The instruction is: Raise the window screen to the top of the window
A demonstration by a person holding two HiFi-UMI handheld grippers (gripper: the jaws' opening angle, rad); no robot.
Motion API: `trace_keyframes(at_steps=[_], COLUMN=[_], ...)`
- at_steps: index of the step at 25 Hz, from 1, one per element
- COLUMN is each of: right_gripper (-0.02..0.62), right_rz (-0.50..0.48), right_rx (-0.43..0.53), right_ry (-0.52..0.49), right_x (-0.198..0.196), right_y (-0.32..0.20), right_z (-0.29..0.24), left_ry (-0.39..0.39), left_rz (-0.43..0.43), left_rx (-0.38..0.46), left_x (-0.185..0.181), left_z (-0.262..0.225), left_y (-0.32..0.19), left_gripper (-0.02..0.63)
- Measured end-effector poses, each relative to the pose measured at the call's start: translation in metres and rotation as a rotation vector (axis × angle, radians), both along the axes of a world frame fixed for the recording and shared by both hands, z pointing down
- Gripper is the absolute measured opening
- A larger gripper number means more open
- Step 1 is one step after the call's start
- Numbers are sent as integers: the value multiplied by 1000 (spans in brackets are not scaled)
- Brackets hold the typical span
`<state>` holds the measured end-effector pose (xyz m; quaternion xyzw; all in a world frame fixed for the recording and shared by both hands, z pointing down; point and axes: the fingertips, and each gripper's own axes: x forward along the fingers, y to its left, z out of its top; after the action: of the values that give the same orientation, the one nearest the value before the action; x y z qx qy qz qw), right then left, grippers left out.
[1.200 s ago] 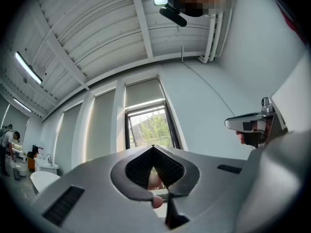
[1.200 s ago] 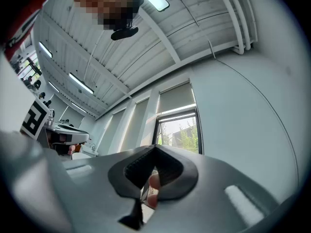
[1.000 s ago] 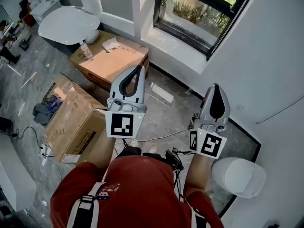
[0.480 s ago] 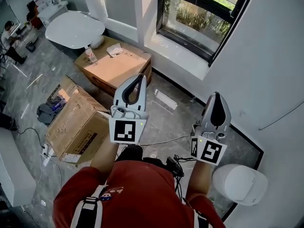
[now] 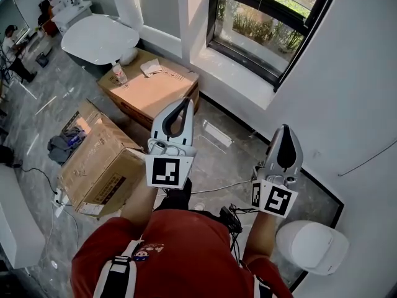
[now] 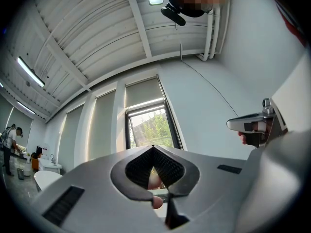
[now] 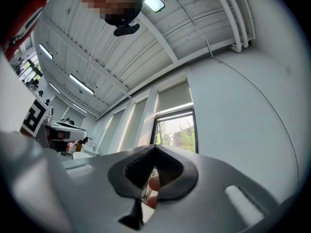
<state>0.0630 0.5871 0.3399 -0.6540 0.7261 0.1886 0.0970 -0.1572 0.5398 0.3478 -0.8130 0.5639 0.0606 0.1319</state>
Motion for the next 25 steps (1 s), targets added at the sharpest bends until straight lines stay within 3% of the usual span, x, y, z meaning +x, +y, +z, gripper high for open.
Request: trace_keyframes(at_steps=[11, 25], right_gripper=[9, 9], right_rz=[8, 65], right_rx=[-17, -75], right_ry=[34, 43], right_x=[-9, -34], right_y=[-74, -218], right_z=[9, 13], left_ry=[18, 20], left_rz=[8, 58], left_rx=[-5, -37], left_x=[-6, -30], left_z=[11, 17], left_y=[-73, -224], left_gripper=[5, 5])
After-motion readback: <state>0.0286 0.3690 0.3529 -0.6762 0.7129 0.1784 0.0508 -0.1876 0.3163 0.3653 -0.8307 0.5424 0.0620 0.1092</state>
